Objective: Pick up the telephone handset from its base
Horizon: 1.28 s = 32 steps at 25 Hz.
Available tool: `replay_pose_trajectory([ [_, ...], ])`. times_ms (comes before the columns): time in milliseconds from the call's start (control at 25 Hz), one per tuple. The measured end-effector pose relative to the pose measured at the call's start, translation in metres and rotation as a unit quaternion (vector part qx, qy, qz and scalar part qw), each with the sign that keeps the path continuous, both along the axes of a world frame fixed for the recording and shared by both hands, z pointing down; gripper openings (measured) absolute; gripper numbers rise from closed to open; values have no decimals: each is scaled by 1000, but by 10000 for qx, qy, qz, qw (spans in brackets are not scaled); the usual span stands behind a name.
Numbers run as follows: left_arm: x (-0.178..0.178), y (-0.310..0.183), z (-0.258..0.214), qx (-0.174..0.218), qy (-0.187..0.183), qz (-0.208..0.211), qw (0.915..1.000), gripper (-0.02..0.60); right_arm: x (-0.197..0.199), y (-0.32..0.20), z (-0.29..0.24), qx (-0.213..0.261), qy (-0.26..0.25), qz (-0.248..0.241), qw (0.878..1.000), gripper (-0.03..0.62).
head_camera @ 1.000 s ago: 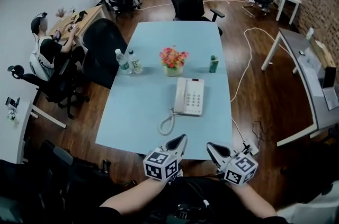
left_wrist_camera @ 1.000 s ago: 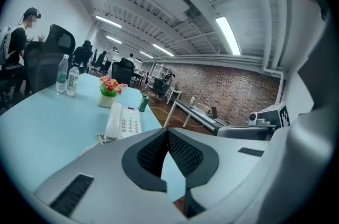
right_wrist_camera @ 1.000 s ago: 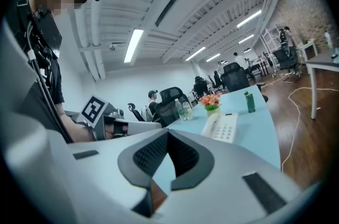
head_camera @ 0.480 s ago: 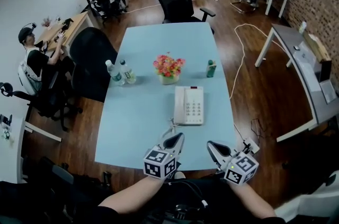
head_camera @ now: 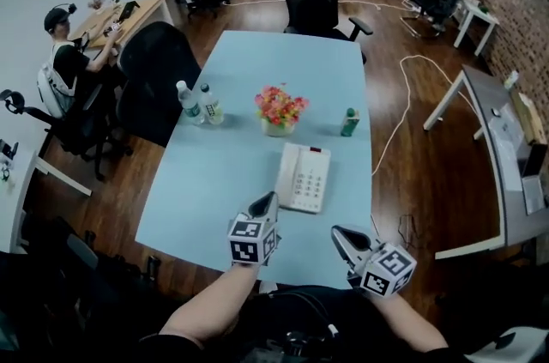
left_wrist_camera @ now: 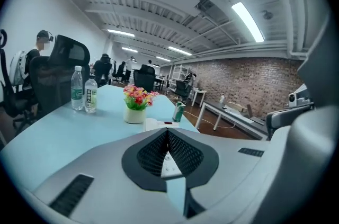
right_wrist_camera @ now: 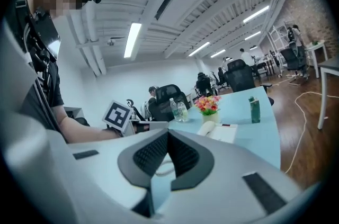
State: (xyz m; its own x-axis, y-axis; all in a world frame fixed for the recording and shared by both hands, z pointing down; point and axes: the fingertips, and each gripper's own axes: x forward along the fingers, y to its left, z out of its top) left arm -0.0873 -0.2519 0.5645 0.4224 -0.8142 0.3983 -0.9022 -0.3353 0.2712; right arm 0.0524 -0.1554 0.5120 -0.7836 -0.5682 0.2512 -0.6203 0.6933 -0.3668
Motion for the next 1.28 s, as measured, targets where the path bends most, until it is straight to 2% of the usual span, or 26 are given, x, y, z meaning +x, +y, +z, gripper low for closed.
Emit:
replay_pose_trajectory([
  [120, 4, -26, 12, -67, -139, -249, 9996, 9, 12, -9, 6, -64, 45, -220, 9997, 18],
  [200, 9, -45, 25, -214, -265, -328, 9989, 160, 18, -14, 8, -85, 48, -343, 9994, 18],
  [280, 13, -64, 43, -407, -513, -386, 9971, 172, 24, -18, 12, -133, 3, -425, 9990, 18],
  [440, 19, -104, 77, -748, -999, -443, 9912, 241, 39, -27, 17, -225, -96, -444, 9987, 18],
  [640, 24, -139, 115, -1261, -1313, -428, 9824, 249, 57, -34, 27, -361, -201, -219, 9989, 18],
  [960, 33, -156, 141, -1552, -1544, -322, 9752, 249, 74, -40, 31, -446, -269, 157, 9985, 18],
  [1160, 32, -161, 145, -1513, -1538, -306, 9760, 249, 76, -35, 32, -456, -231, 298, 9982, 18],
  [1280, 36, -158, 147, -1599, -1406, -227, 9768, 236, 77, -33, 32, -464, -217, 395, 9979, 18],
])
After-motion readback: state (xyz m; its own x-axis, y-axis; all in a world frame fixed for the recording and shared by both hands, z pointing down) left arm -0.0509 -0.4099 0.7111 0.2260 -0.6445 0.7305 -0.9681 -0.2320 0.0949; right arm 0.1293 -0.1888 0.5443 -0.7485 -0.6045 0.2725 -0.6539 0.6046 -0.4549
